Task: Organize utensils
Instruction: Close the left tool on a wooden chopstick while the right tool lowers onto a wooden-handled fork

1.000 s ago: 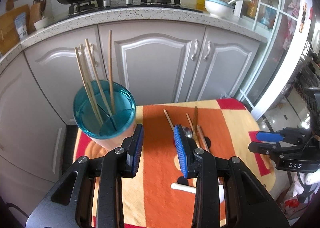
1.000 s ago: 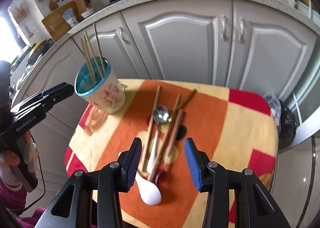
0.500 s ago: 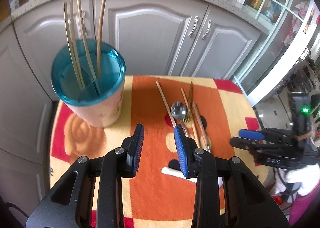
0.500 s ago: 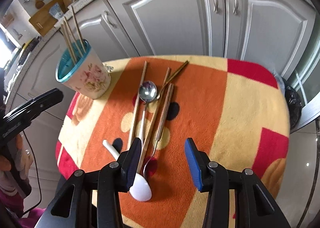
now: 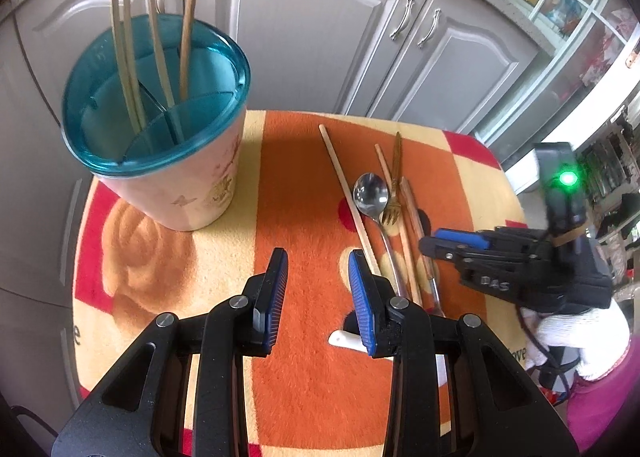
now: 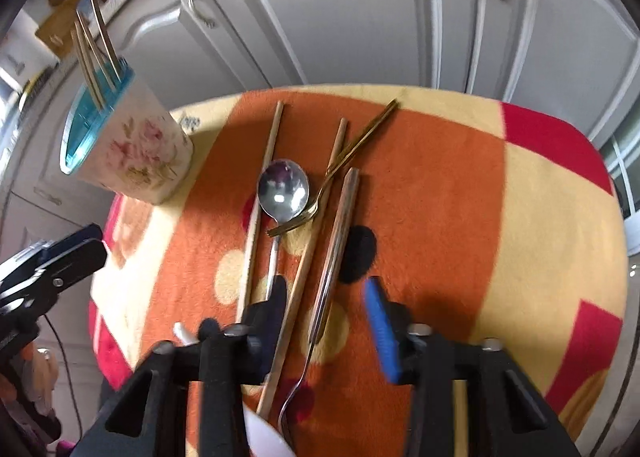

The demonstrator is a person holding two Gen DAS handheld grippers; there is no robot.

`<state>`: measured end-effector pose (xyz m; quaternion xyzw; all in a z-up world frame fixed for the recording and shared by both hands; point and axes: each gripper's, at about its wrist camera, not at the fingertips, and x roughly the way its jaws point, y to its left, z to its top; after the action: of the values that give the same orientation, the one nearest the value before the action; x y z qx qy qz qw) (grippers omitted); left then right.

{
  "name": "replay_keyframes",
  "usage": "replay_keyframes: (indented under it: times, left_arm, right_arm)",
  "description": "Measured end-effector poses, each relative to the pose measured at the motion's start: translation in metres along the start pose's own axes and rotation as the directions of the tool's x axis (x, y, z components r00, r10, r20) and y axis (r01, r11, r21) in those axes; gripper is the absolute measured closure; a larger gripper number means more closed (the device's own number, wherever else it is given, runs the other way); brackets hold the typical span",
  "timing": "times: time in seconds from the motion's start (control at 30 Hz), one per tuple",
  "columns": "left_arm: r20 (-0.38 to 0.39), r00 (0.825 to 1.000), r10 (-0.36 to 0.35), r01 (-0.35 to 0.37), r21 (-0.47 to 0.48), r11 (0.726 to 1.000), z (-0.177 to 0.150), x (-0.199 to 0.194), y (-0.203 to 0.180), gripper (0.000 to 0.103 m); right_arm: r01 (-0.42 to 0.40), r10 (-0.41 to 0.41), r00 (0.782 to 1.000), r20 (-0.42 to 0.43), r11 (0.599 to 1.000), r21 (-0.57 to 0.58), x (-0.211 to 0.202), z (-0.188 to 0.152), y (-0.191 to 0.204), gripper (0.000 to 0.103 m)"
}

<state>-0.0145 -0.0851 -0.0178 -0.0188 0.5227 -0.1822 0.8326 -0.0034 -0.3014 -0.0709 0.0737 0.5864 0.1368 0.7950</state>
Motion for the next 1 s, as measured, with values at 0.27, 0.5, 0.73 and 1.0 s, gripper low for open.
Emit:
replay_keyframes:
  times: [0.27,0.5,0.73,1.0]
  left_arm:
    - [-0.046,0.999,-0.008,0.009,0.012,1.0,0.008,0.025,-0.008,0.073]
    - [-0.112,0.993,-0.047,0.051,0.029,0.998,0.016,0.063,-0.026,0.073]
    - [-0.158,0.987,-0.027,0.034,0.044,0.998,0.017,0.098,-0.034,0.08]
    - [-0.145,0.989,-0.016,0.024,0.055,0.998,0.017,0.086,-0.017,0.1]
  right_arm:
    - [0.107,-0.108,0.994,-0.007,0.99,-0.089,0.006,-0.004,-0.003,0.081]
    - [0.111,-0.111,0.994,0.005,0.994,-0.002,-0.016,-0.012,-0.038,0.081]
    - [0.064,-0.065,0.997,0.029,0.997,0.038,-0.031,-0.019,-0.044,0.075]
    - [0.041,-0.042,0.999,0.023,0.998,0.052,-0.028,-0.02,-0.04,0.071]
